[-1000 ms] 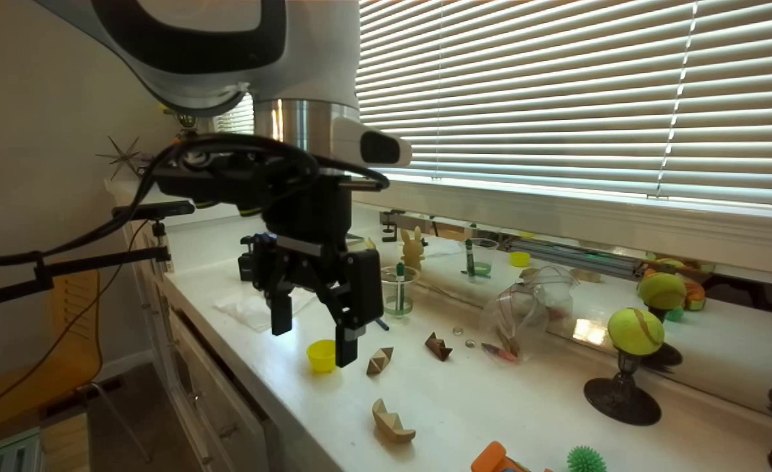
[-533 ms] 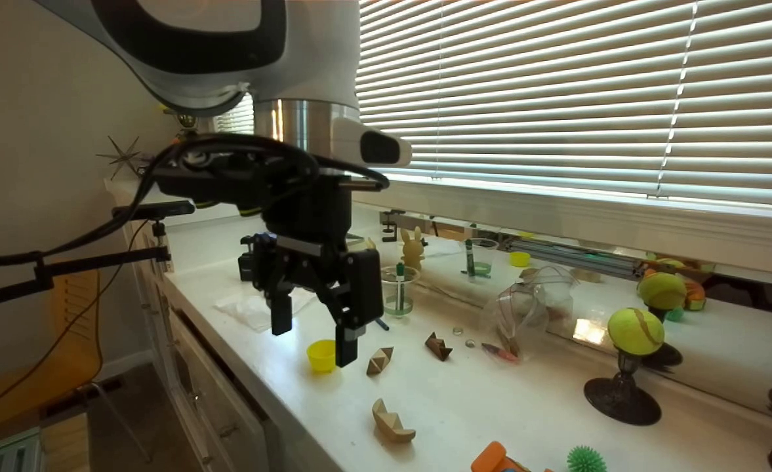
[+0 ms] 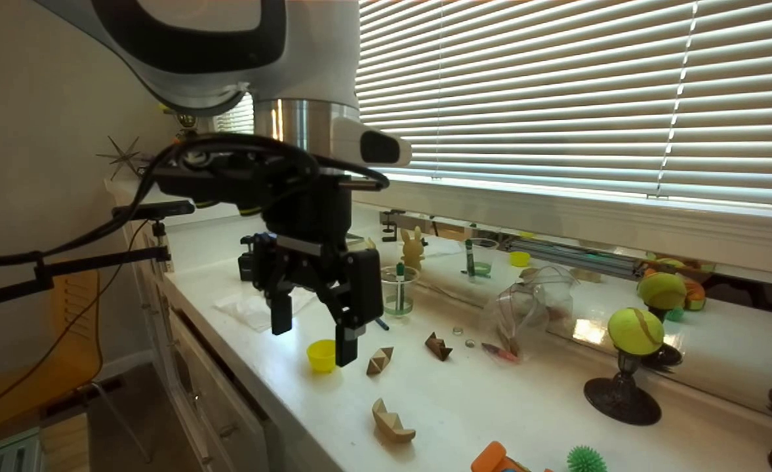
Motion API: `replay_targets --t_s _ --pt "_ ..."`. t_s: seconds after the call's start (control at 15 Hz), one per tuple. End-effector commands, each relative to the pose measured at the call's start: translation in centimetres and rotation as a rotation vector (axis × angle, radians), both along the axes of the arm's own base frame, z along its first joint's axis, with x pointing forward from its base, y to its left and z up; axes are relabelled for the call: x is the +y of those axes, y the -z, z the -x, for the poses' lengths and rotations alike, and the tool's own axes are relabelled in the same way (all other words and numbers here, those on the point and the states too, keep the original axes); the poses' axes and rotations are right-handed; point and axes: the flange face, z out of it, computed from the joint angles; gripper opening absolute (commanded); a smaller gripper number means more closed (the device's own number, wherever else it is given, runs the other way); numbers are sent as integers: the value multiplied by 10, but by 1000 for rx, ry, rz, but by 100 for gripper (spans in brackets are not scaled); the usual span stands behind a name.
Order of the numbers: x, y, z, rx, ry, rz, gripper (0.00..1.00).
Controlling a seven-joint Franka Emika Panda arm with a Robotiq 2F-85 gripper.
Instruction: Put the wooden object over the other
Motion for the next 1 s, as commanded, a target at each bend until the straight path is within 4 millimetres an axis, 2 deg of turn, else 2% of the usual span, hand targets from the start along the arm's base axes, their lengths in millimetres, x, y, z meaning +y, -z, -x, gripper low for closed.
replay_targets --t_s 0.0,0.33,0.53,0.93 --pt "-1 -3 -6 -3 18 -22 100" --pt "-3 -13 -28 -44 144 -137 100" --pt "-6 -15 -35 -62 163 -101 100" --pt "-2 16 -48 -27 94 -37 100"
